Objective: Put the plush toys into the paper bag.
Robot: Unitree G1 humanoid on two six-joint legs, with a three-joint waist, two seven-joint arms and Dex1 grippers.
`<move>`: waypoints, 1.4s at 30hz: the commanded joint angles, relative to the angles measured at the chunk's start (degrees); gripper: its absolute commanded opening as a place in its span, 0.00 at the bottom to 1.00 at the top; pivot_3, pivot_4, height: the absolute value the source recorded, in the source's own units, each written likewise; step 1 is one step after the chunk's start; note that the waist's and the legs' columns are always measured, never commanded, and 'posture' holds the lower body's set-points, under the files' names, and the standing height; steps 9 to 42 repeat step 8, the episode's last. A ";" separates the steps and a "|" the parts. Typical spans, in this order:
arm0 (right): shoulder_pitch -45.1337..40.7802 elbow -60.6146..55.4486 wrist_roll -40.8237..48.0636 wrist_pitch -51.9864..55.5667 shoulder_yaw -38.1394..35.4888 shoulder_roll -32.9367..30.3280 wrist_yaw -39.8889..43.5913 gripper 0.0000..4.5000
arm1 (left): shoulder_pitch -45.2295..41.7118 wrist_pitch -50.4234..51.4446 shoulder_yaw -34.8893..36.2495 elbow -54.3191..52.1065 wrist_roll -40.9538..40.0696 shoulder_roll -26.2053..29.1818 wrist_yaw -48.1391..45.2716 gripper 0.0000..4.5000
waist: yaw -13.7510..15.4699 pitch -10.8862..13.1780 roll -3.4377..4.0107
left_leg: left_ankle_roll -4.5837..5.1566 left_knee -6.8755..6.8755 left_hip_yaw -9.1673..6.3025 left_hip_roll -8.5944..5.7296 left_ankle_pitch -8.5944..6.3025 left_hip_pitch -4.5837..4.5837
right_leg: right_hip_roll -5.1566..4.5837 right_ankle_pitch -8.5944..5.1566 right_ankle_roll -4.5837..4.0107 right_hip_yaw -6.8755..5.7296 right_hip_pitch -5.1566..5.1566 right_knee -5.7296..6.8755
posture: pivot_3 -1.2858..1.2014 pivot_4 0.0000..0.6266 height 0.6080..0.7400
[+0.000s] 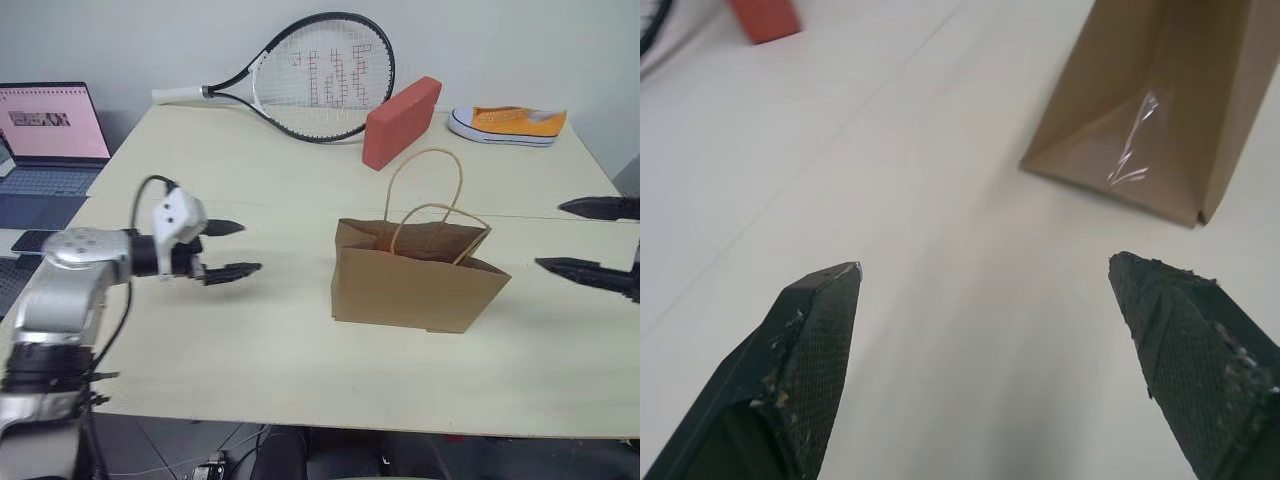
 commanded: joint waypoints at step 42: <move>-4.86 9.69 -2.37 -5.70 3.79 -5.68 11.58 1.00 | 5.93 7.03 10.56 -9.17 -8.11 4.81 1.35 0.94 | -0.22 0.02 0.03 | 0.00 -0.01 0.15 0.08 0.00 0.09 | -0.01 -0.09 -0.15 0.01 -0.02 0.02 | 0.52 0.24 1.00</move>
